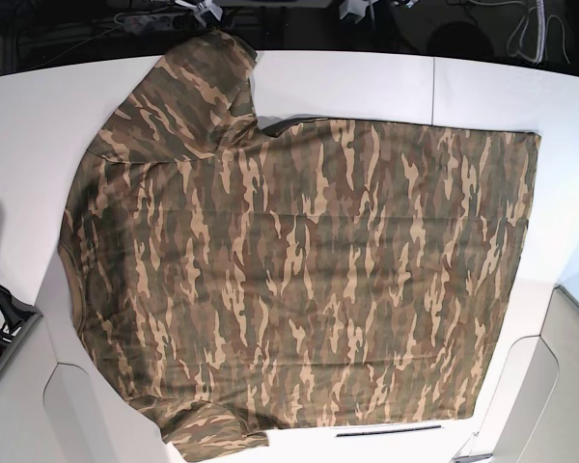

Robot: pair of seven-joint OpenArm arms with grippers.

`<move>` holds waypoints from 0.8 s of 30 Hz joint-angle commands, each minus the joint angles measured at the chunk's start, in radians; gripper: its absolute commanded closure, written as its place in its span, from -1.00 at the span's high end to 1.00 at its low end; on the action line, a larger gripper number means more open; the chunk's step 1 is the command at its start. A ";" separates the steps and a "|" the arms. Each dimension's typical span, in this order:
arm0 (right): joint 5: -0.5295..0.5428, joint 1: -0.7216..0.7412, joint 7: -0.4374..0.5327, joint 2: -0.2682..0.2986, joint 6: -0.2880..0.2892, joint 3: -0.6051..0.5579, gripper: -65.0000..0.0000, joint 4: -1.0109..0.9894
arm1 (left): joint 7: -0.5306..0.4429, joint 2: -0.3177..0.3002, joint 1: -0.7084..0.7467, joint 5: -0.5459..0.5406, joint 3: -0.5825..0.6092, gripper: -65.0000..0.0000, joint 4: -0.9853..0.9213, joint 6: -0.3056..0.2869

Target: Fold the T-shirt properly

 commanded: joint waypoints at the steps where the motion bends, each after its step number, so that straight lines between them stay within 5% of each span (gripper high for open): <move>1: 0.006 -0.021 0.005 0.019 0.024 0.000 -1.00 0.026 | 0.008 -0.017 0.022 -0.003 0.001 -0.68 0.041 -0.011; 12: 0.214 -0.240 0.005 0.156 0.143 0.000 -1.00 0.340 | 0.049 -0.115 0.220 -0.005 -0.002 -0.68 0.367 -0.011; 24: 0.327 -0.492 0.005 0.269 0.152 0.000 -1.00 0.749 | 0.090 -0.133 0.394 -0.006 -0.002 -0.68 0.664 -0.011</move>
